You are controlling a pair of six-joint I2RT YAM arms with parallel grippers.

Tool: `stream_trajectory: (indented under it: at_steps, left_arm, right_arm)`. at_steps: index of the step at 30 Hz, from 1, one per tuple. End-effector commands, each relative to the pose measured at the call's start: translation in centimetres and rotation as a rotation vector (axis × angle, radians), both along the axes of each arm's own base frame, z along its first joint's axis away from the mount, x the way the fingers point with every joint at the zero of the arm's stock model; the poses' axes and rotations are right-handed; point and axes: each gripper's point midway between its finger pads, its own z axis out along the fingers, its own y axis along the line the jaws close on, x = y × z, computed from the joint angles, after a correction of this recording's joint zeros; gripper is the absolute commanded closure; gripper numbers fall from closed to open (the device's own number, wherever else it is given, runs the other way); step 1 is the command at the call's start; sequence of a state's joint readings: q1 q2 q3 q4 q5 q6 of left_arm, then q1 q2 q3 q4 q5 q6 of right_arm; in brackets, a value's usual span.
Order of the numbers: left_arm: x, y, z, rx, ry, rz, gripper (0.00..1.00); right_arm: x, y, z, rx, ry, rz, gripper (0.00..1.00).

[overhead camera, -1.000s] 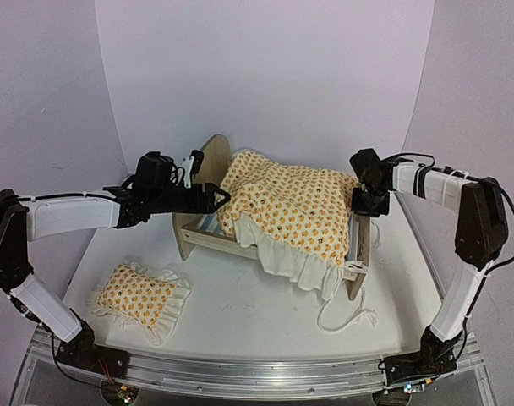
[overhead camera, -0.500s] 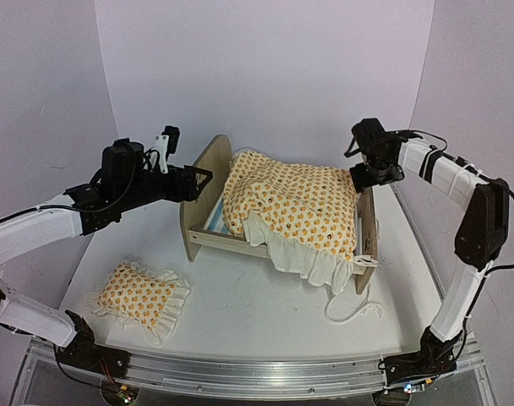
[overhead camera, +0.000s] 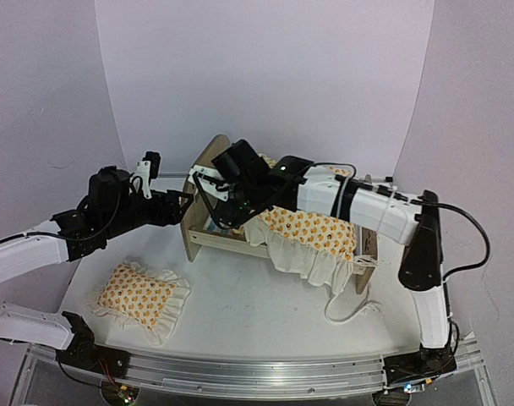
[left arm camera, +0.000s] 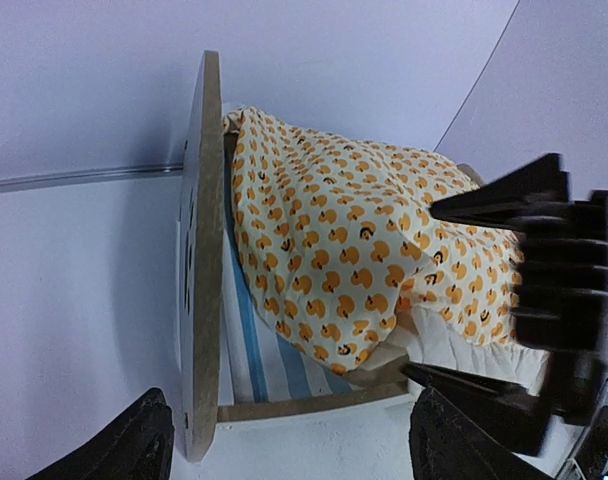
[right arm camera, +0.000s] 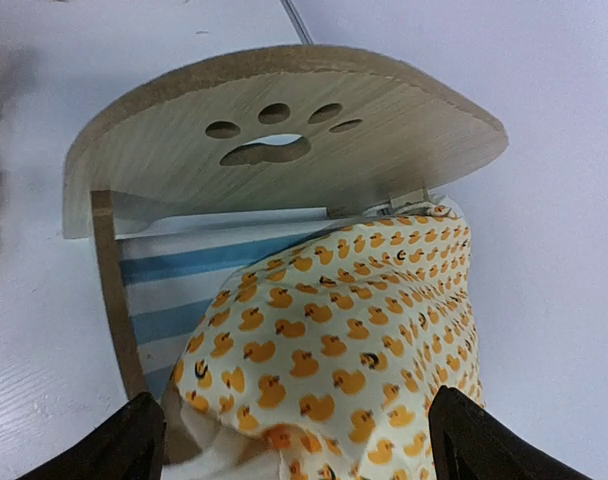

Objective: Set up the pet bed

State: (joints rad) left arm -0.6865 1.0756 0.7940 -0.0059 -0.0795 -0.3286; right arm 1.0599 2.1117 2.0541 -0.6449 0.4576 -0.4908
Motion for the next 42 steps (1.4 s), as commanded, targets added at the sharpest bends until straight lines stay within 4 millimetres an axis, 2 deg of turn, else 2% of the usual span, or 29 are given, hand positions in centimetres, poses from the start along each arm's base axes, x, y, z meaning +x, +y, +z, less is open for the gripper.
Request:
stream_trajectory:
  at_steps: [1,3,6,8,9,12,15,18,21,22,24,26,29,31,34,38,42]
  left_arm:
    - [-1.4,1.3,1.2,-0.076,-0.02,0.018,0.19]
    - [-1.8,1.6,0.7,-0.09,-0.006,0.022,0.19]
    - [-2.6,2.2,-0.4,-0.085,0.026,0.026,0.19]
    - [-2.8,2.5,-0.7,-0.083,0.034,0.028,0.19]
    - [-2.9,2.6,-0.8,-0.081,0.035,0.03,0.19]
    - [-3.0,2.8,-0.8,-0.076,0.034,0.041,0.19]
    - [-2.8,2.8,-0.7,-0.07,0.032,0.042,0.19]
    - [-2.6,2.6,-0.9,-0.063,0.037,0.039,0.18]
    - [-2.5,2.3,-0.9,-0.063,0.042,0.029,0.18]
    - [-2.5,2.2,-0.8,-0.064,0.041,0.023,0.18]
    - [-2.7,1.6,-0.7,-0.067,0.039,-0.005,0.18]
    - [-3.4,0.2,0.0,-0.092,0.028,-0.096,0.19]
    - [-4.6,-2.1,1.6,-0.149,-0.017,-0.251,0.24]
    - [-5.3,-3.3,2.2,-0.172,-0.041,-0.334,0.24]
    - [-5.0,-4.8,2.6,-0.165,-0.07,-0.394,0.25]
    - [-2.6,-6.1,1.7,-0.099,-0.089,-0.354,0.22]
    - [-0.8,-8.6,1.2,-0.061,-0.082,-0.336,0.21]
  right_arm:
    - [3.5,1.0,-0.7,-0.085,-0.101,-0.009,0.09]
    - [4.2,1.6,-3.3,-0.136,-0.098,-0.007,0.09]
    - [4.7,2.0,-6.2,-0.185,-0.086,-0.007,0.06]
    - [5.7,1.7,-7.2,-0.196,-0.092,-0.04,0.06]
    - [6.3,1.5,-7.5,-0.189,-0.092,-0.059,0.09]
    - [7.1,1.4,-7.2,-0.136,-0.084,-0.095,0.26]
    - [7.6,1.2,-6.1,-0.069,-0.077,-0.113,0.51]
    - [7.7,1.1,-5.1,-0.027,-0.077,-0.111,0.66]
    - [7.7,1.2,-3.1,0.04,-0.074,-0.115,0.95]
    - [7.4,1.3,-2.1,0.079,-0.064,-0.109,1.0]
    - [6.6,1.4,0.6,0.188,-0.024,-0.09,1.0]
    - [5.6,1.2,3.5,0.334,0.064,-0.055,1.0]
    - [4.6,0.0,6.5,0.623,0.366,0.018,1.0]
    - [4.7,-1.5,7.0,0.763,0.574,0.013,1.0]
    - [4.8,-3.1,6.3,0.913,0.79,0.02,1.0]
    - [5.9,-4.9,6.4,1.095,0.955,0.014,1.0]
    - [7.3,-6.2,5.7,1.178,1.067,-0.014,1.0]
